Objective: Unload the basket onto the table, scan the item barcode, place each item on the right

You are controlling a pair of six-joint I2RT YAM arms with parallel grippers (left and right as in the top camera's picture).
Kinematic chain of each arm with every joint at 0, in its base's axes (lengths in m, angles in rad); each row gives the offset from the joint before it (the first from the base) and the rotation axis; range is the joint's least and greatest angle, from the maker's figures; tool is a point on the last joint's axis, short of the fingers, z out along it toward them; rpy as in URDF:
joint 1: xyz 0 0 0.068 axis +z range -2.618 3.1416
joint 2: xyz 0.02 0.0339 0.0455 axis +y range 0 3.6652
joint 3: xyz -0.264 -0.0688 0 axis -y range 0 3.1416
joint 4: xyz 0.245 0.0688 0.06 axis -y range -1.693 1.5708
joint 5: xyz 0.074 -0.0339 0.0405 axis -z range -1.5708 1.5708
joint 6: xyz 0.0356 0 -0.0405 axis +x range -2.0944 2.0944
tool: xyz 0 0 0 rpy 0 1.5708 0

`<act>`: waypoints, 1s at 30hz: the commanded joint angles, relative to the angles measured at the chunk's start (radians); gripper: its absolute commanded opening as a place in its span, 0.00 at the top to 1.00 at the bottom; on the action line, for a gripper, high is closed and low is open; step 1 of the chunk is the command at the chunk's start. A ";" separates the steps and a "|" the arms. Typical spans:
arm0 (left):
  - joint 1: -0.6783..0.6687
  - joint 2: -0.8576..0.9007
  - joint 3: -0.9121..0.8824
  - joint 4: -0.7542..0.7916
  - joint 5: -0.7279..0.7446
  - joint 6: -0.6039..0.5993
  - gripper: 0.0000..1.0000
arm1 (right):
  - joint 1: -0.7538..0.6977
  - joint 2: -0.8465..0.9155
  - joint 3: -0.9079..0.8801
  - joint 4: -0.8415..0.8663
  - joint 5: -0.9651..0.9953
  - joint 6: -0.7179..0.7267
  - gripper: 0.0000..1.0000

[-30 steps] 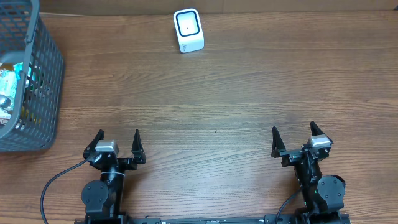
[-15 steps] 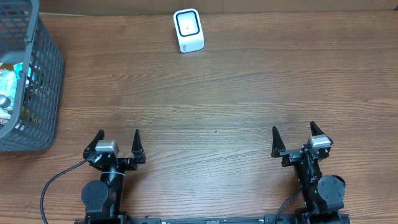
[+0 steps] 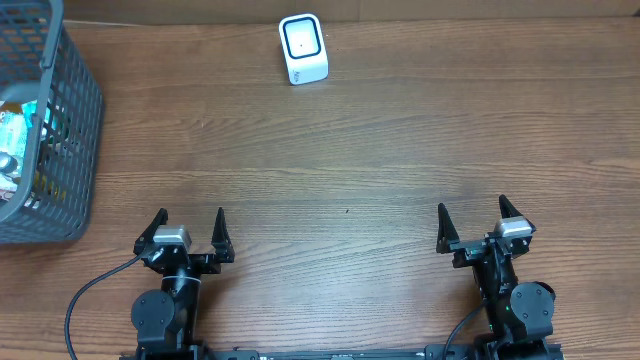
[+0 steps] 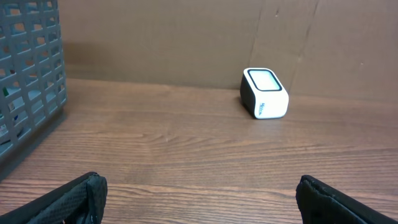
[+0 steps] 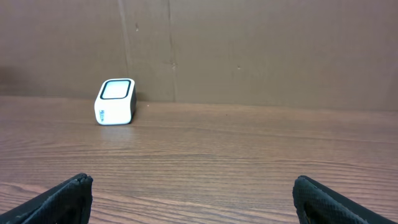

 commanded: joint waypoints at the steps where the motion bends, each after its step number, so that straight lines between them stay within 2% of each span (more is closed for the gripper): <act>1: -0.005 -0.010 -0.003 -0.005 -0.007 0.015 0.00 | -0.003 -0.008 -0.010 0.006 -0.002 -0.002 0.00; 18: -0.005 -0.010 -0.003 -0.004 -0.008 0.016 0.00 | -0.003 -0.008 -0.010 0.006 -0.002 -0.002 0.00; 23: -0.005 -0.010 -0.003 0.003 -0.188 0.191 0.00 | -0.003 -0.008 -0.010 0.006 -0.002 -0.002 0.00; 30: -0.005 -0.010 -0.003 0.002 -0.184 0.208 0.00 | -0.003 -0.008 -0.010 0.006 -0.002 -0.002 0.00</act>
